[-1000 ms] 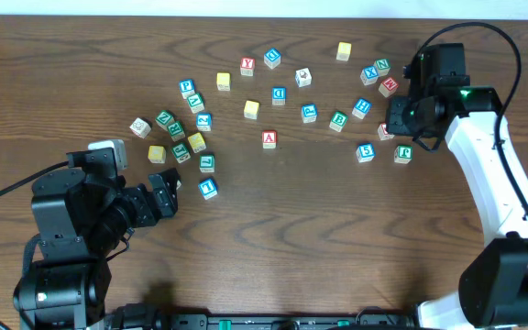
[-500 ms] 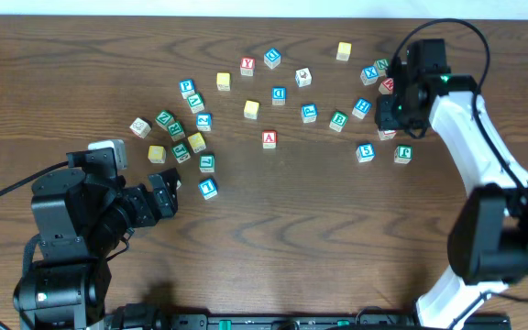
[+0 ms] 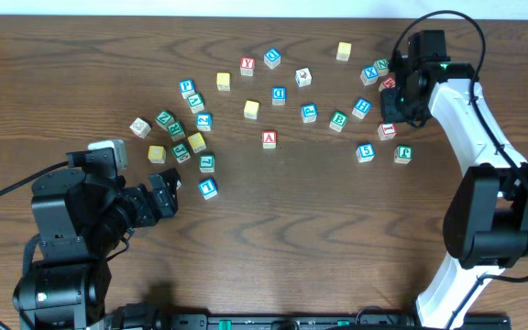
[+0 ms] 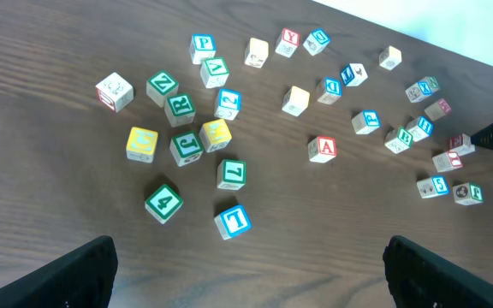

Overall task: Spell out AI2
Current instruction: 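Move the right gripper right toward the red 'I' block, then lower the open right gripper around the red 'I' block and close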

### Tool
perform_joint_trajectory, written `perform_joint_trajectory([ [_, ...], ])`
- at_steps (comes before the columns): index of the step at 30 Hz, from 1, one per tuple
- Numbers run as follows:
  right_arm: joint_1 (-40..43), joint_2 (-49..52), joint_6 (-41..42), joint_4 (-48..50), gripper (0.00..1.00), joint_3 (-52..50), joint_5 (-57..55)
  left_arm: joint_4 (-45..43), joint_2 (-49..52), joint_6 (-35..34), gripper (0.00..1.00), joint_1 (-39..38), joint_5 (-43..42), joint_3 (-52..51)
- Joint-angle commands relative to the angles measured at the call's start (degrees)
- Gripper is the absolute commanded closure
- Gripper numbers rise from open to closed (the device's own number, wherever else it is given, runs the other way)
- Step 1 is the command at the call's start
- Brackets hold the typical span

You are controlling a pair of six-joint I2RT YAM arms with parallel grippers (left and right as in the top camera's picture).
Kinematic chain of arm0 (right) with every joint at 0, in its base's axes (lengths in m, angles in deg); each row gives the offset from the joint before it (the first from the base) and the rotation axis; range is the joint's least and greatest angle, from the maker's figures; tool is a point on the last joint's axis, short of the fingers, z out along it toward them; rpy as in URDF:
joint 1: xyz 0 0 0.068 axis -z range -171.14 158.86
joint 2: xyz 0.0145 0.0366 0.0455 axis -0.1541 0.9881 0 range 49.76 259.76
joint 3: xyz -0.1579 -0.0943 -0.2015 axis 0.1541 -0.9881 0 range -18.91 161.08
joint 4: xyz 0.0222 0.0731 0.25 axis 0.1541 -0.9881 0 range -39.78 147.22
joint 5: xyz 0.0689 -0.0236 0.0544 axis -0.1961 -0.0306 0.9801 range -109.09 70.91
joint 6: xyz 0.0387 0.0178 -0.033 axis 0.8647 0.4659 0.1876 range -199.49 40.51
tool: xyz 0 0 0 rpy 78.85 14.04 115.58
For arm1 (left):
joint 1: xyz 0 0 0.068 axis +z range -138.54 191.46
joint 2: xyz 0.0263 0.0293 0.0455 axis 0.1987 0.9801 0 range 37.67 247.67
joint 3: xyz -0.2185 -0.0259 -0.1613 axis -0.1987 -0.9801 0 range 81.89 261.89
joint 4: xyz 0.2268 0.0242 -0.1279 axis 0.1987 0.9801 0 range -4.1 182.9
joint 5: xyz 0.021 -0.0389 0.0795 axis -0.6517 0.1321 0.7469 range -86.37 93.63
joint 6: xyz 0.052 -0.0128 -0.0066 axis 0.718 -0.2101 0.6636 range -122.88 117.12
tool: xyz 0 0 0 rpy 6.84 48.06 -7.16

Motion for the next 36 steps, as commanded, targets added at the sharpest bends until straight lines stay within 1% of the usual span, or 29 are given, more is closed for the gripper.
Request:
perform_joint_trajectory([
  [1,0.57,1.95,-2.10,-0.24,0.54,1.11,-1.03,0.15,-0.04,1.20,0.02,-0.07,0.57,0.79],
  [13,1.36,4.90,-2.43,1.86,0.53,1.11,-1.05,0.15,-0.04,1.18,0.02,-0.07,0.57,0.79],
  [22,1.55,7.06,-2.43,1.25,0.53,1.09,-0.37,0.15,-0.04,1.18,0.02,-0.07,0.57,0.79],
  [28,1.53,7.63,-2.23,1.36,0.57,1.09,0.72,0.15,-0.04,1.18,0.02,-0.07,0.57,0.79],
  [36,1.51,7.63,-2.25,1.49,0.56,1.09,1.01,0.15,-0.04,1.18,0.02,-0.07,0.57,0.79],
])
